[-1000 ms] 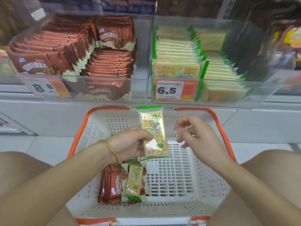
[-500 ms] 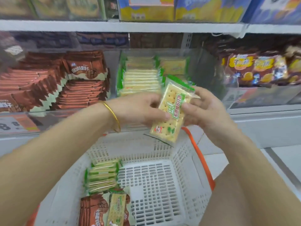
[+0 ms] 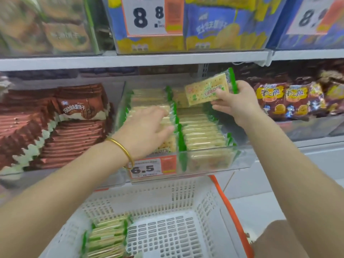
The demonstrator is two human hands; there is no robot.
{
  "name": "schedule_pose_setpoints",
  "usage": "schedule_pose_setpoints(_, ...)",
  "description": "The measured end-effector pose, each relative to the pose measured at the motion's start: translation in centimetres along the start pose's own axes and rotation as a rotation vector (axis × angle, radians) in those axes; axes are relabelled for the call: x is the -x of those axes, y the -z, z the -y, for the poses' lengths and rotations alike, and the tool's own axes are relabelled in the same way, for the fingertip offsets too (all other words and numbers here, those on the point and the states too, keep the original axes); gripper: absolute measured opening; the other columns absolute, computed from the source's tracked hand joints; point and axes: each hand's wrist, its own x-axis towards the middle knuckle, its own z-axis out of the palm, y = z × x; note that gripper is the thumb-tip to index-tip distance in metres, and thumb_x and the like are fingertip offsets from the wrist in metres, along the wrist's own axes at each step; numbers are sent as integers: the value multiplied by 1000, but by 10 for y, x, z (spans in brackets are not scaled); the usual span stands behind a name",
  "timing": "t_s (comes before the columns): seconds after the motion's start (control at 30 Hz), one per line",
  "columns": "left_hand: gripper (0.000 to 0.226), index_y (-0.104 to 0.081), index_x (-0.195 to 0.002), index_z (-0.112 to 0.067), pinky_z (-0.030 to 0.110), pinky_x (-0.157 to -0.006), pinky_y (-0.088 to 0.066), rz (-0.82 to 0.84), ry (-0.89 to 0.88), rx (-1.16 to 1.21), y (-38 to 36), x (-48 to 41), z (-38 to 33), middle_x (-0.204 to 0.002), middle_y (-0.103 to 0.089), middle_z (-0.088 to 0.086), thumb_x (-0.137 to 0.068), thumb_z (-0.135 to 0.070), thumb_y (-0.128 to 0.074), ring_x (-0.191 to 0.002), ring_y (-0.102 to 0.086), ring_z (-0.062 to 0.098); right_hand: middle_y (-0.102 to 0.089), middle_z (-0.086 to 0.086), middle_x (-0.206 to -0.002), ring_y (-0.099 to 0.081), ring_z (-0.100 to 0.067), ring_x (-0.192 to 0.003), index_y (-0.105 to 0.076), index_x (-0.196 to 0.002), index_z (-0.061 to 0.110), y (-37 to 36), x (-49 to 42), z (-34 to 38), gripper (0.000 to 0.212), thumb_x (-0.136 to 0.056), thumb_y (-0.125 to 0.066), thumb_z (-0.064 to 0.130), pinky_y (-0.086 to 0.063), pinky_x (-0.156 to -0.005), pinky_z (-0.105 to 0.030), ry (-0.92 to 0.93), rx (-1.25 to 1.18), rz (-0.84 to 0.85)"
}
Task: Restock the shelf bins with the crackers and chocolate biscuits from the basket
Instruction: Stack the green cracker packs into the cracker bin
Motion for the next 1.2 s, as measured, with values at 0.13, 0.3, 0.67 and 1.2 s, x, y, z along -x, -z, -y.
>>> schedule_pose_setpoints(0.13, 67, -48, -132, -20, 39, -110, -28, 5, -9, -55, -11, 0, 7, -138, -46, 1, -83, -57, -20, -129, -37, 22, -62, -14, -106, -68, -24, -72, -42, -124, 4, -21, -35, -28, 46, -86, -66, 0, -60, -64, -30, -102, 75, 29)
schedule_pose_setpoints(0.3, 68, -48, -130, -25, 37, -107, -31, -13, -31, -56, -16, 0, 11, -132, -48, -7, -84, -62, -12, -124, -39, 16, -60, -10, -115, -65, -28, -90, -54, -120, 7, -32, -65, -50, 44, -82, -74, 18, -58, -76, -38, -54, 380, -80)
schedule_pose_setpoints(0.67, 52, -37, -141, -28, 33, -114, -17, 19, -8, -39, -13, 2, 7, -150, -29, -3, -95, -50, -25, -139, -21, 14, -50, -15, -132, -39, -33, -127, -39, -133, 5, -51, -68, -52, 66, -87, -64, 44, -39, -94, -41, 3, 1210, -180)
schedule_pose_setpoints(1.2, 20, -66, -98, -11, 33, -70, -46, -221, -315, -110, -26, 157, 60, -93, -65, 2, -86, -14, -50, -83, -57, 21, -60, -6, -62, -56, -10, -46, -64, -78, 14, -59, 179, -19, 10, -83, -67, 6, -41, -43, -16, 140, 414, 518)
